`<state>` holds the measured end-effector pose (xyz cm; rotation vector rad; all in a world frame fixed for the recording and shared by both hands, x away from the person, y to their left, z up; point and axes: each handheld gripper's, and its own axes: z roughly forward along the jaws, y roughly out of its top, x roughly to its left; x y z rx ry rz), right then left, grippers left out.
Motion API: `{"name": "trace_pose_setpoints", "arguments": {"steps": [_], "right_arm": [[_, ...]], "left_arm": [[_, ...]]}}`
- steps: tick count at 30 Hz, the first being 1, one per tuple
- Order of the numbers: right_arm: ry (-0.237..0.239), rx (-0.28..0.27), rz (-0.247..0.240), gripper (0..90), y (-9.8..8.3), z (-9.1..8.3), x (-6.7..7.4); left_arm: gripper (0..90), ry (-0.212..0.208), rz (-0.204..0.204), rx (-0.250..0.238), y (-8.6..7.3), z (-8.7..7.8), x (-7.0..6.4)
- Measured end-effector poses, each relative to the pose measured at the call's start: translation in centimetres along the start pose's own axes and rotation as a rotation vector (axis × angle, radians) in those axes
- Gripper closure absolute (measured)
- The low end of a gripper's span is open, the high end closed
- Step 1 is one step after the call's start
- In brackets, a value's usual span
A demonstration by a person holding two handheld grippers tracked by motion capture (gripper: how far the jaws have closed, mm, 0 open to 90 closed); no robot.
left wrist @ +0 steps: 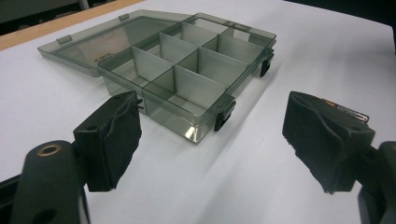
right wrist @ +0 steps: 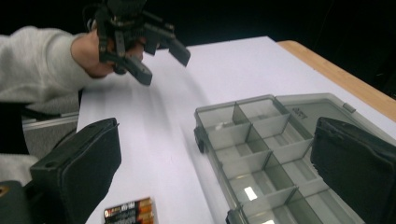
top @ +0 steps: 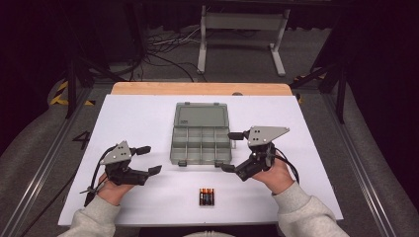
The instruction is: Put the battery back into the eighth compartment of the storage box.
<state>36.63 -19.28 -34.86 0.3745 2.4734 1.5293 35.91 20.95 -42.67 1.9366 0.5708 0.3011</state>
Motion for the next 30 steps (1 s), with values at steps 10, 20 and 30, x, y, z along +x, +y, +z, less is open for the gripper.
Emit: {"name": "trace_pose_setpoints", "arguments": {"steps": [10,20,30], "right_arm": [[0.006,0.141,-0.002,2.4,-1.3,1.3,0.4],[0.029,0.263,-0.044,2.8,-1.8,2.6,1.1],[0.062,0.362,-0.066,2.1,-2.3,3.9,1.5]], "left_arm": [[19.8,0.000,-0.003,-0.005,0.0,0.0,0.0],[19.5,0.002,0.003,-0.008,0.1,0.1,0.1],[19.5,0.001,0.003,-0.008,0.1,0.1,0.1]]}}
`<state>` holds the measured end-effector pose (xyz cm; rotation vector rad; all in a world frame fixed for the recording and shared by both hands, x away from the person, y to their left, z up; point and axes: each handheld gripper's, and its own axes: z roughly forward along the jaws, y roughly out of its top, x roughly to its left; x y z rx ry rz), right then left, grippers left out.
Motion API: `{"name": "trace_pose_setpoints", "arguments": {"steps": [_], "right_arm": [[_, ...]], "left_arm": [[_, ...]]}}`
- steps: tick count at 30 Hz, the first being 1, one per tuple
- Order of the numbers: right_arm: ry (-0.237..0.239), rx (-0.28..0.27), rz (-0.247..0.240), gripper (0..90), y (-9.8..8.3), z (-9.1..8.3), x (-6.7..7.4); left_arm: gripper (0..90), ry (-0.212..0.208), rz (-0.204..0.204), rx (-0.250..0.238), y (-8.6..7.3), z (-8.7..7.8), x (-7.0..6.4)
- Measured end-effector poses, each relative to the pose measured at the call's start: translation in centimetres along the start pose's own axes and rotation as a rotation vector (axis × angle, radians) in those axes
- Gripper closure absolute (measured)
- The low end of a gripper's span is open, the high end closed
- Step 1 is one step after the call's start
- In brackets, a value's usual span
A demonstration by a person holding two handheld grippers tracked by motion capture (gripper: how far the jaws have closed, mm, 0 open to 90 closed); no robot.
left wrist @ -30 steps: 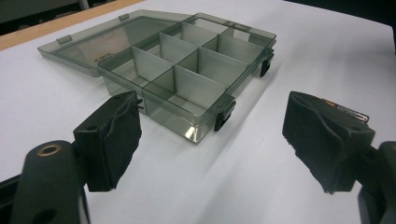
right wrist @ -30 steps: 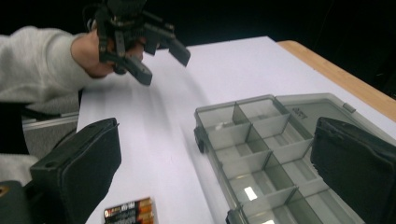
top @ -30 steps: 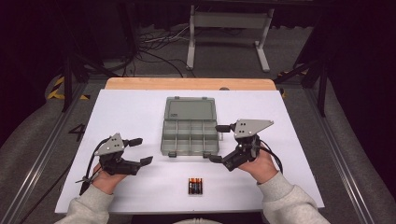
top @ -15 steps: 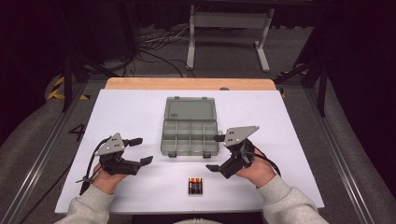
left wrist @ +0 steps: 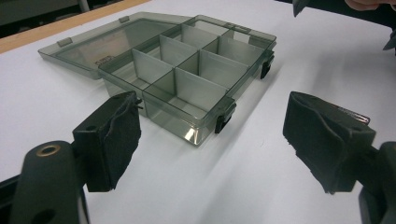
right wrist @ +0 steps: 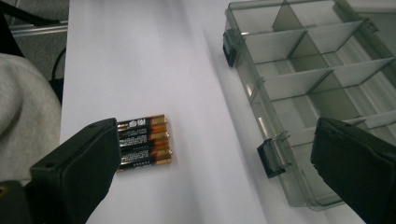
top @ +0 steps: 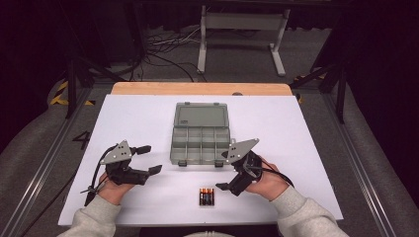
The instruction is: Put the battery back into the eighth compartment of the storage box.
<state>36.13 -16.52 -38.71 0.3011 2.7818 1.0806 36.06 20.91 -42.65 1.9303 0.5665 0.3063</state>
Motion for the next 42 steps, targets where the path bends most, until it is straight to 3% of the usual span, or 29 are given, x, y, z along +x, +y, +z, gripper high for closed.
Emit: {"name": "trace_pose_setpoints", "arguments": {"steps": [27,42], "right_arm": [[0.073,0.185,-0.041,0.6,-0.5,3.7,1.4],[0.108,0.193,-0.064,3.1,-0.6,4.8,2.5]], "left_arm": [[19.5,-0.004,-0.003,0.000,0.0,-0.1,0.0],[19.5,-0.001,-0.002,0.001,0.0,0.0,0.0]]}}
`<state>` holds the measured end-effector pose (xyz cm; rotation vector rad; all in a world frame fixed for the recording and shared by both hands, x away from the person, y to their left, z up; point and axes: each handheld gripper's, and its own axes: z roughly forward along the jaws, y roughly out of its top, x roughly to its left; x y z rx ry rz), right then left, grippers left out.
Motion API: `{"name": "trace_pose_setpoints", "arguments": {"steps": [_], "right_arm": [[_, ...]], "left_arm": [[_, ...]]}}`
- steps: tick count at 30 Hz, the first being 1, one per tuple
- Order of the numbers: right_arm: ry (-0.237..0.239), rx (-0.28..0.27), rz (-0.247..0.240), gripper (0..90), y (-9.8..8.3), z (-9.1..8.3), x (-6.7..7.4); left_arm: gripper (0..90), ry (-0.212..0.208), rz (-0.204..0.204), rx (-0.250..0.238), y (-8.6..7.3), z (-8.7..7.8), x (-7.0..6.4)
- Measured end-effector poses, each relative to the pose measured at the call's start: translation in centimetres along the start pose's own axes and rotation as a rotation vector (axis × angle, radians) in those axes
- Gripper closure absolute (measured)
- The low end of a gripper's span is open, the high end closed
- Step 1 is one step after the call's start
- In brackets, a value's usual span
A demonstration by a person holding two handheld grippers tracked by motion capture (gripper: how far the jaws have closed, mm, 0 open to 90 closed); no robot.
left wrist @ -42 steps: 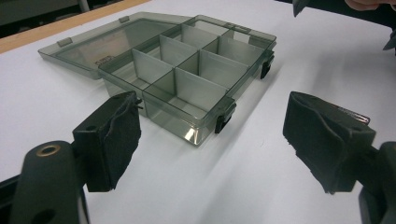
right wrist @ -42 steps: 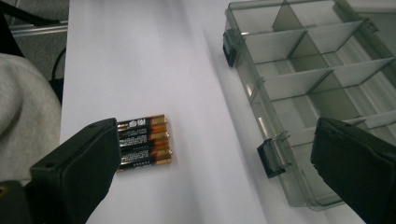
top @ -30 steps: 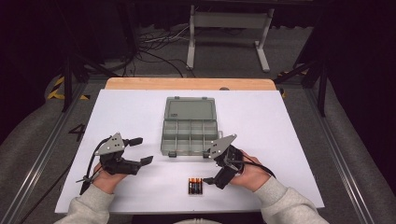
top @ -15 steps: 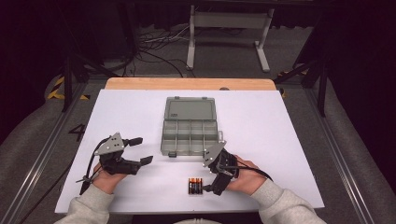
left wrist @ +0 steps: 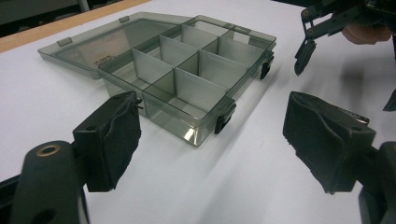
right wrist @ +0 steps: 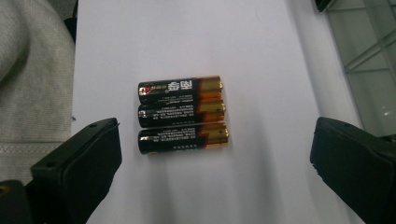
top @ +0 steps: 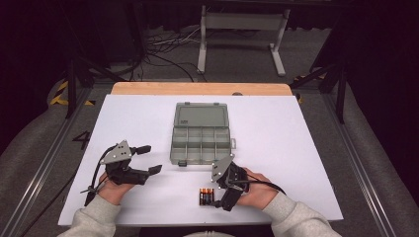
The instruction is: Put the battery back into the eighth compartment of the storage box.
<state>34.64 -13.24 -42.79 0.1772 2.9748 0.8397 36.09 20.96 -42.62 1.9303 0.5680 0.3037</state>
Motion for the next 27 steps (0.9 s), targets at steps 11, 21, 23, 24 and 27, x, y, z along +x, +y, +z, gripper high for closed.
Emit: {"name": "trace_pose_setpoints", "arguments": {"steps": [11,21,23,24,27], "right_arm": [[0.026,0.032,-0.026,7.5,0.1,1.0,0.7],[0.043,0.037,-0.045,15.4,0.1,1.4,0.9],[0.046,0.038,-0.043,16.7,0.1,1.4,1.0],[0.049,0.035,-0.048,20.0,0.0,1.5,1.0],[0.055,0.031,-0.053,24.3,-0.1,1.4,1.0]], "left_arm": [[19.5,-0.001,0.000,0.000,0.0,0.0,0.0],[19.6,-0.003,0.002,0.002,0.0,0.0,0.0],[19.6,-0.003,0.001,0.001,0.0,0.0,0.0],[19.6,-0.003,0.001,0.001,0.0,0.0,0.0],[19.6,-0.003,0.000,0.001,0.0,0.0,0.0]]}}
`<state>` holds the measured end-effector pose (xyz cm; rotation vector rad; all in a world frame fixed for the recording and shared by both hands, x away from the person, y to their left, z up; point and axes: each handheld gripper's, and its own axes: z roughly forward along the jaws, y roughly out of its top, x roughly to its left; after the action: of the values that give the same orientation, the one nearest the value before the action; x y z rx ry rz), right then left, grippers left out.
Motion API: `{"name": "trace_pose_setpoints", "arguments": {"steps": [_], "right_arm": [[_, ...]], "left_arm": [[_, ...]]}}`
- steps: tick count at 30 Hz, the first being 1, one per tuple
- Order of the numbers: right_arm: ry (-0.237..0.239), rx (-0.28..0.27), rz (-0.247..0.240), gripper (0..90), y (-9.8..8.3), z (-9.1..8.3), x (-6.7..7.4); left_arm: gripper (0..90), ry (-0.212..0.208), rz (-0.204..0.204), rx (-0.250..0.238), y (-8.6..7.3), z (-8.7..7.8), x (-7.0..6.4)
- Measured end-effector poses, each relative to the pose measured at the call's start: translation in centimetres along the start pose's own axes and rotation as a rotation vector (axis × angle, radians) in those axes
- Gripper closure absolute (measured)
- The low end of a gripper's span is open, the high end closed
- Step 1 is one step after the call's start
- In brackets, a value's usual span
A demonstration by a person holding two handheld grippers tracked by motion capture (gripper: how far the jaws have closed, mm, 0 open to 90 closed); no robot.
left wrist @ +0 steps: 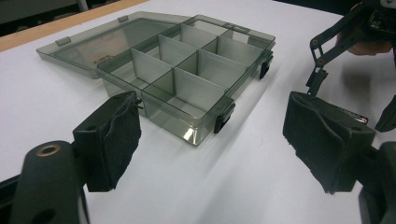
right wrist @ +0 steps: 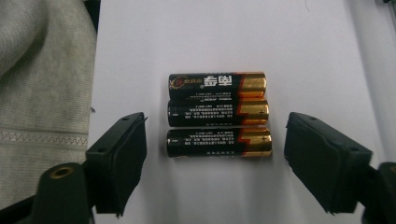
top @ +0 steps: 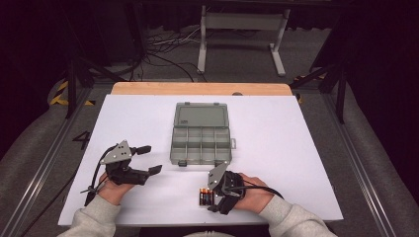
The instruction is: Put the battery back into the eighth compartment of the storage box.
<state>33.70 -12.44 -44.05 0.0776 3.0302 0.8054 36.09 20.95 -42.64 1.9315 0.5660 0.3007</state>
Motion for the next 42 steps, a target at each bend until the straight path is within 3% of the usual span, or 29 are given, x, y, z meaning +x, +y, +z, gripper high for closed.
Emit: {"name": "trace_pose_setpoints", "arguments": {"steps": [7,16,27,42], "right_arm": [[-0.007,0.011,-0.020,32.4,0.0,0.0,0.2],[-0.017,0.001,-0.011,40.7,-0.1,-0.1,0.1],[-0.025,-0.002,-0.019,41.3,-0.2,-0.4,0.1],[-0.042,-0.068,-0.015,41.4,0.5,-3.3,-0.5]], "left_arm": [[19.5,-0.005,-0.005,0.001,0.0,0.1,-0.1],[19.6,-0.002,0.001,0.001,0.0,0.1,-0.1],[19.5,-0.001,0.003,0.004,0.0,0.0,-0.1],[19.5,-0.006,-0.006,0.002,0.0,0.1,-0.1]]}}
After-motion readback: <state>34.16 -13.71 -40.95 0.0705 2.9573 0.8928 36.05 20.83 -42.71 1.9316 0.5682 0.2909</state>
